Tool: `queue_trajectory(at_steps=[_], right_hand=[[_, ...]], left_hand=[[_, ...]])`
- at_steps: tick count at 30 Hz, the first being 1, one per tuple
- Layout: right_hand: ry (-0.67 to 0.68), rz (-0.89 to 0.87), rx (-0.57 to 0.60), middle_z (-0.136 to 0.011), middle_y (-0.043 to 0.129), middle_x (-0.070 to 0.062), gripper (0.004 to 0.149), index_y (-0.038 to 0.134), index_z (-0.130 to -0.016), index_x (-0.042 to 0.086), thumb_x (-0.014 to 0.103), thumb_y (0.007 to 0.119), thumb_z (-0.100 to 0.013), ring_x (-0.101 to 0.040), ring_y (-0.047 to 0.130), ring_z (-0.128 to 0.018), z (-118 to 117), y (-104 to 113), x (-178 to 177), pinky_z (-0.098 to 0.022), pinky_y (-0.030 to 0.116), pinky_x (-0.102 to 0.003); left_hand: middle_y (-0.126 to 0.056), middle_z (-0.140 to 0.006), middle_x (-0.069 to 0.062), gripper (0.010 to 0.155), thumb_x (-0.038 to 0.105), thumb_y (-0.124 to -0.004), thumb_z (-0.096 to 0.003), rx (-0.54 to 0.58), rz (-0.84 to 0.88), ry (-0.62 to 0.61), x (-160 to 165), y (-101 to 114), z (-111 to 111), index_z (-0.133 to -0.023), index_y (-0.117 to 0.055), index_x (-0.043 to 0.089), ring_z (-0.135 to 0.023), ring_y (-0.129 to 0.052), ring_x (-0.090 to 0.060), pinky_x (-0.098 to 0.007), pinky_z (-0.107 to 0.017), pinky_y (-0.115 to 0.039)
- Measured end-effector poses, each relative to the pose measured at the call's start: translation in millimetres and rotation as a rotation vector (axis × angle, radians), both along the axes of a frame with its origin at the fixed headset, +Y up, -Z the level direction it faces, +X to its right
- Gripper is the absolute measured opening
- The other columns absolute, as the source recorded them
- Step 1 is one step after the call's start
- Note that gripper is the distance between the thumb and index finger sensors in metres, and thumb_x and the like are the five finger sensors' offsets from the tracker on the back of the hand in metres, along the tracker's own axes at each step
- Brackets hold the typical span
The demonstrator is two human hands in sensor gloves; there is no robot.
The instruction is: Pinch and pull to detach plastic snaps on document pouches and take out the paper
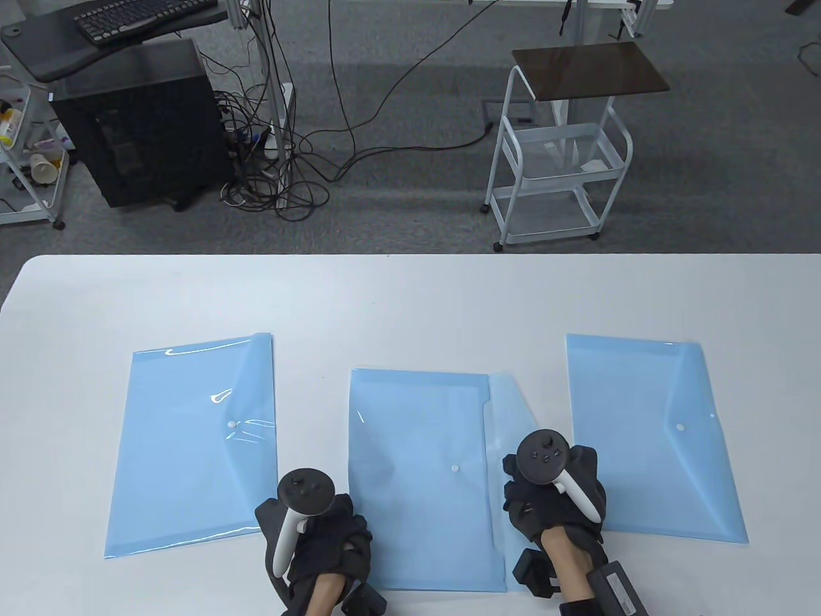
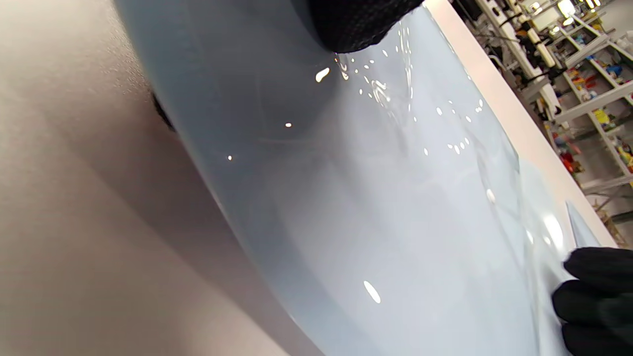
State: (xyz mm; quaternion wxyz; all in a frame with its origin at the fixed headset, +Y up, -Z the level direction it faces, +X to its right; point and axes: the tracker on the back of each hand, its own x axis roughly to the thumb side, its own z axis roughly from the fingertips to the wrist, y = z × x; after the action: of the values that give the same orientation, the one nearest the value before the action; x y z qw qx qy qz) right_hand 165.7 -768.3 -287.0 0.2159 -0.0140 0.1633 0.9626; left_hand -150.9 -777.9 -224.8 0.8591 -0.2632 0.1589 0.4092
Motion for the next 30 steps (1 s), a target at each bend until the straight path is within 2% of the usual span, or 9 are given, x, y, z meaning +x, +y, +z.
queue_trajectory(at_steps=[3, 10, 15, 20, 26, 30], right_hand=[[0.018, 0.050, 0.048, -0.096, 0.079, -0.021, 0.052, 0.070, -0.100, 0.011, 0.018, 0.082, -0.050, -0.041, 0.085, -0.067, 0.1, -8.2, 0.8, -0.046, 0.083, -0.054], [0.054, 0.102, 0.111, -0.094, 0.082, -0.017, 0.053, 0.072, -0.099, 0.014, 0.020, 0.086, -0.049, -0.038, 0.087, -0.064, 1.7, -9.6, 0.3, -0.044, 0.084, -0.052], [0.065, 0.142, 0.141, -0.093, 0.084, -0.015, 0.055, 0.072, -0.099, 0.015, 0.025, 0.089, -0.047, -0.037, 0.089, -0.063, 2.6, -9.7, -1.8, -0.043, 0.085, -0.053], [0.079, 0.162, 0.148, -0.093, 0.084, -0.015, 0.058, 0.073, -0.099, 0.016, 0.031, 0.089, -0.046, -0.037, 0.088, -0.064, 3.6, -9.9, -4.4, -0.044, 0.084, -0.053], [0.056, -0.050, 0.103, -0.094, 0.084, -0.016, 0.055, 0.071, -0.100, 0.016, 0.029, 0.084, -0.048, -0.038, 0.088, -0.064, 4.7, -9.2, 3.9, -0.044, 0.083, -0.053], [0.031, -0.264, 0.046, -0.093, 0.086, -0.017, 0.053, 0.070, -0.101, 0.014, 0.026, 0.080, -0.050, -0.038, 0.090, -0.062, 4.8, -10.7, 12.8, -0.042, 0.084, -0.053]], left_hand=[[-0.086, -0.092, -0.010, 0.053, 0.017, -0.071, -0.0552, -0.010, 0.072, -0.001, -2.7, -1.5, -0.5, -0.104, -0.053, 0.006, -0.064, -0.106, -0.028, -0.038, -0.044, -0.094], [-0.083, -0.094, -0.007, 0.052, 0.015, -0.069, -0.0548, -0.031, 0.278, 0.045, -13.7, -5.5, -0.1, -0.104, -0.052, 0.007, -0.066, -0.104, -0.028, -0.040, -0.047, -0.092], [-0.083, -0.094, -0.006, 0.052, 0.015, -0.068, -0.0548, -0.030, 0.443, 0.051, -16.2, -5.2, 1.5, -0.104, -0.052, 0.008, -0.065, -0.103, -0.027, -0.040, -0.047, -0.092], [-0.082, -0.094, -0.005, 0.051, 0.015, -0.067, -0.0552, -0.032, 0.524, 0.040, -14.2, -4.7, 2.1, -0.104, -0.051, 0.009, -0.066, -0.102, -0.027, -0.041, -0.049, -0.091], [-0.082, -0.094, -0.004, 0.051, 0.015, -0.067, -0.0554, -0.028, 0.500, 0.043, -16.2, -5.1, 2.1, -0.104, -0.051, 0.009, -0.067, -0.102, -0.028, -0.042, -0.050, -0.090], [-0.081, -0.095, -0.004, 0.051, 0.015, -0.067, -0.0554, -0.029, 0.485, 0.048, -18.0, -5.3, 2.2, -0.104, -0.051, 0.009, -0.068, -0.101, -0.028, -0.043, -0.050, -0.089]])
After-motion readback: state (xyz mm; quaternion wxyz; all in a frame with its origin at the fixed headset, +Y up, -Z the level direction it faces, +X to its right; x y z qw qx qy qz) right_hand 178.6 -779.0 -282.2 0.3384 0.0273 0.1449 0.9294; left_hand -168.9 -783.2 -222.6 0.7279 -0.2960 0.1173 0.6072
